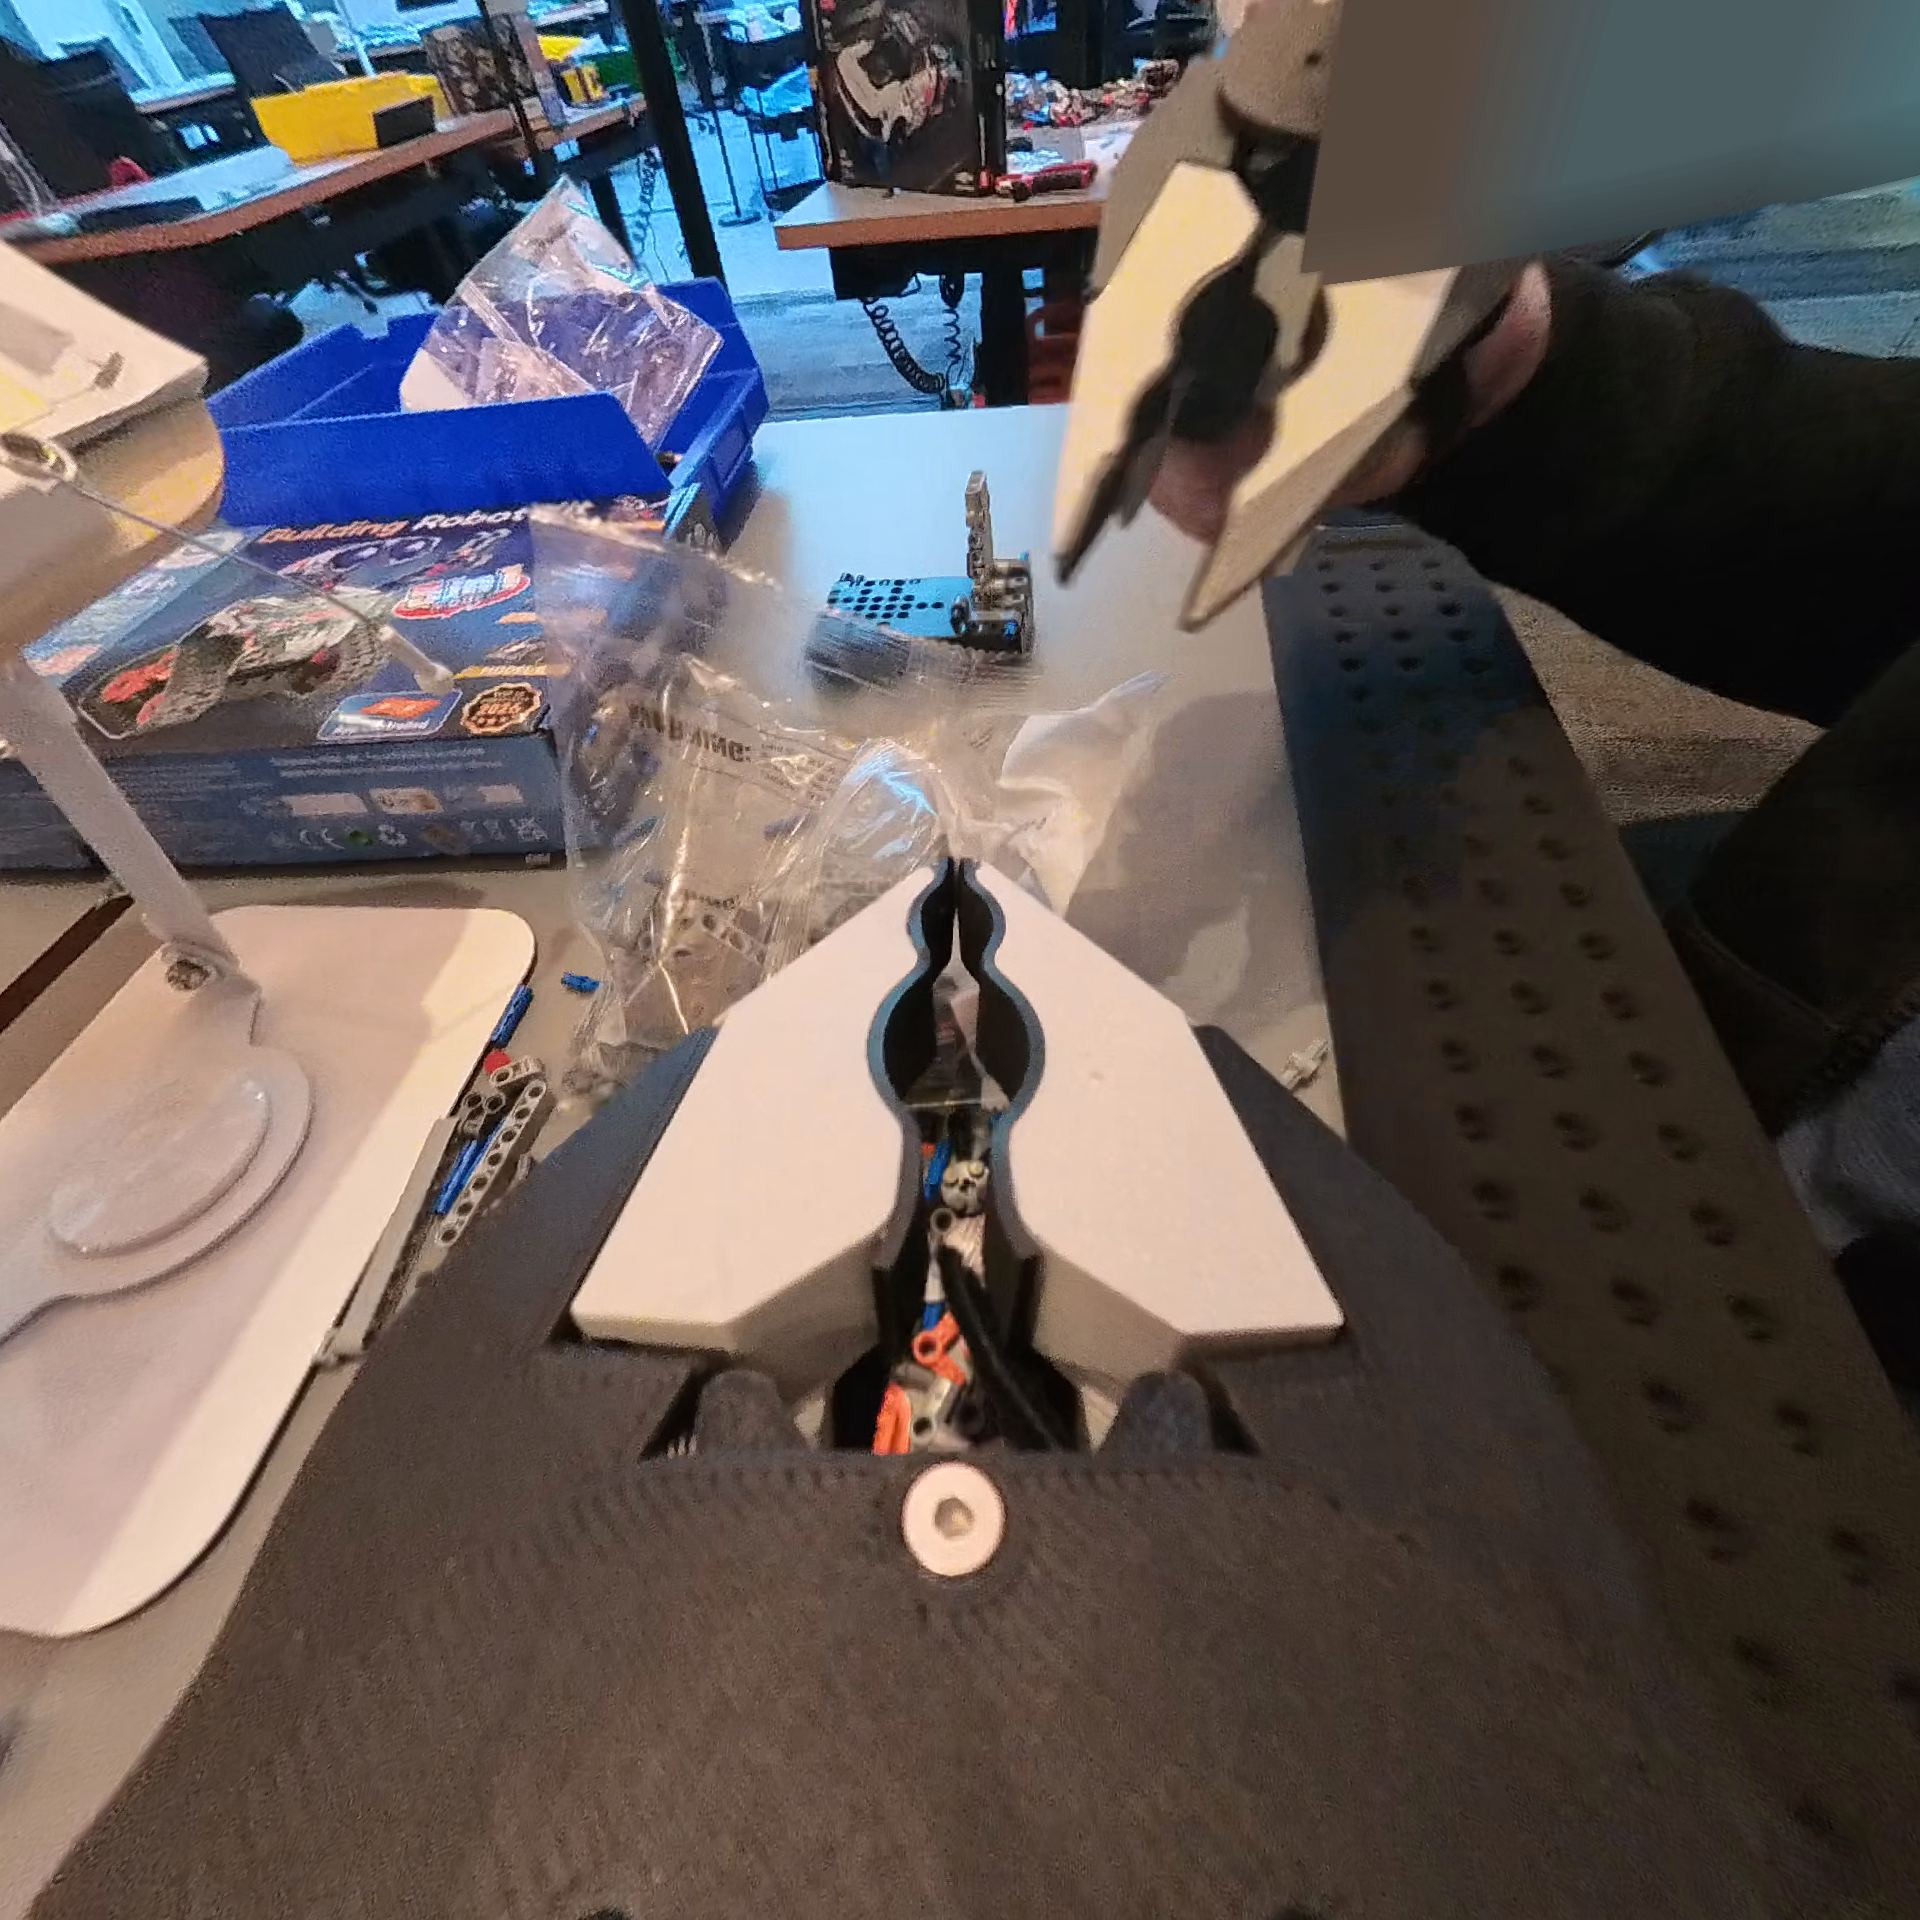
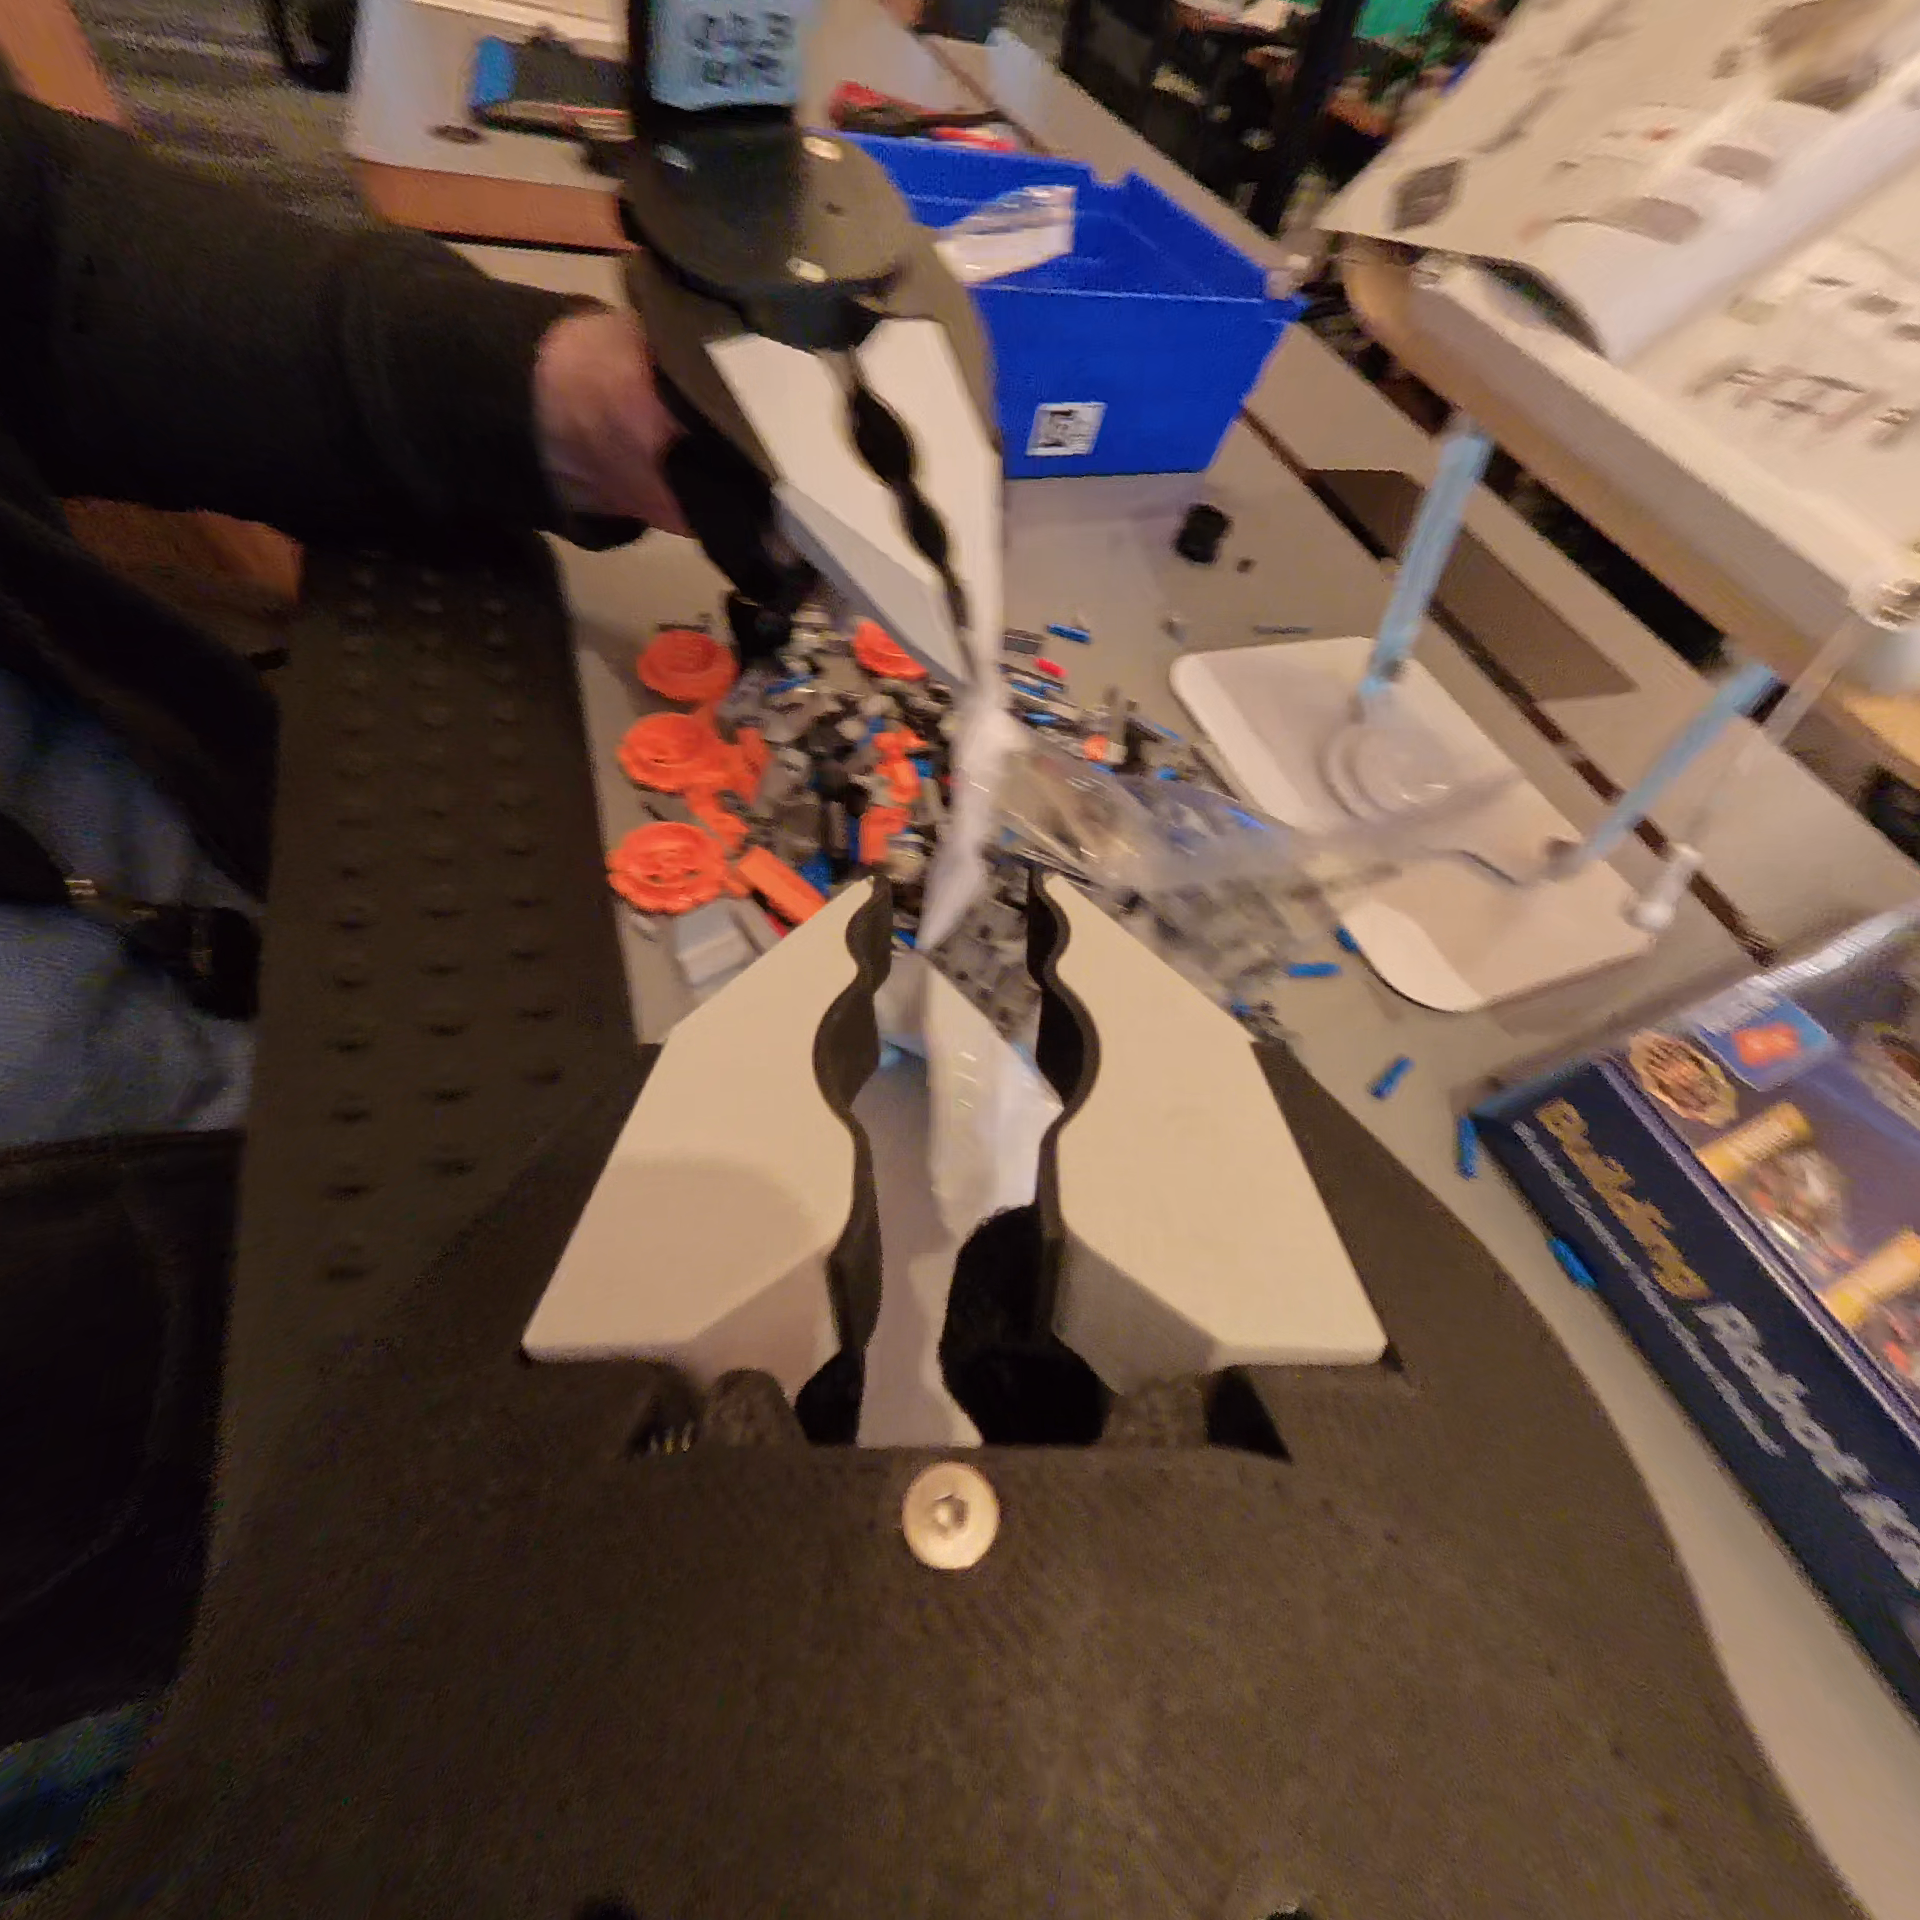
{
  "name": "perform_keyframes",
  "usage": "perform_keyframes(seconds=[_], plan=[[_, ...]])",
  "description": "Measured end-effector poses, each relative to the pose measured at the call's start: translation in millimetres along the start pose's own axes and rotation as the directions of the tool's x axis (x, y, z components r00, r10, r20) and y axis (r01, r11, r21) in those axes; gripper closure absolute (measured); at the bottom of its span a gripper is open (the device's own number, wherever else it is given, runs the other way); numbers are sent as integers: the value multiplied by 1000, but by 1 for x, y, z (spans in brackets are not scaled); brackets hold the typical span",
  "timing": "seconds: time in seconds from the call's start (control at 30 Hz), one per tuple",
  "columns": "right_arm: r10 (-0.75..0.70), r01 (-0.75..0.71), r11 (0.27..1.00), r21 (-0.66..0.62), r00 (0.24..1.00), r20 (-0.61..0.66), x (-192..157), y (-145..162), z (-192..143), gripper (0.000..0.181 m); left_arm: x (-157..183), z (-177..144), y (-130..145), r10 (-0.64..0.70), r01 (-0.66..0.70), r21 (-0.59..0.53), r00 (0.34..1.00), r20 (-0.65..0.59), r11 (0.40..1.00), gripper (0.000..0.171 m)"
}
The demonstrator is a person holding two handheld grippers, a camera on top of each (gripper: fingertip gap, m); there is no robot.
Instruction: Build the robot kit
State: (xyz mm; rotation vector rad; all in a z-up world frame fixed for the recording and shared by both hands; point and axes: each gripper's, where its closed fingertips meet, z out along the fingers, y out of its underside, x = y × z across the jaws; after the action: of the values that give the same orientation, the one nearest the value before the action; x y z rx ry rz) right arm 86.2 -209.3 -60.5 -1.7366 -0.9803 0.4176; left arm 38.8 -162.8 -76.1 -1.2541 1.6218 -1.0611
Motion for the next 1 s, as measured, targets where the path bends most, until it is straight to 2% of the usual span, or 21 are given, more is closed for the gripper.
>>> perform_keyframes(seconds=[0.07,0.13,0.2,0.33,0.4,0.57,0.77,1.0], plan=[[3,0,999,-54,998,56,-14,-1,11,162,0,4,-2,11,-11,-2,1000,-7,1000,171],[42,-41,986,-163,999,5,-3,20,29,161,2,8,-5,5,-5,13,1000,-17,1000,171],[54,-68,975,-210,996,-75,14,37,45,163,2,12,-5,15,-15,12,1000,-20,1000,171],[2,-63,940,-334,984,-179,43,64,68,160,-1,16,-5,12,-12,14,1000,-23,1000,171],[3,-70,926,-371,984,-177,48,71,75,158,-2,19,-3,14,-14,5,999,-34,1000,171],[140,-181,931,-316,979,-148,57,65,83,143,0,22,-1,-43,48,39,994,-104,998,171],[241,-279,900,-335,959,-152,56,75,97,151,19,32,8,-41,43,6,980,-194,999,171],[179,-236,889,-392,968,-178,57,84,104,146,32,38,12,-35,32,-16,971,-238,999,171]])
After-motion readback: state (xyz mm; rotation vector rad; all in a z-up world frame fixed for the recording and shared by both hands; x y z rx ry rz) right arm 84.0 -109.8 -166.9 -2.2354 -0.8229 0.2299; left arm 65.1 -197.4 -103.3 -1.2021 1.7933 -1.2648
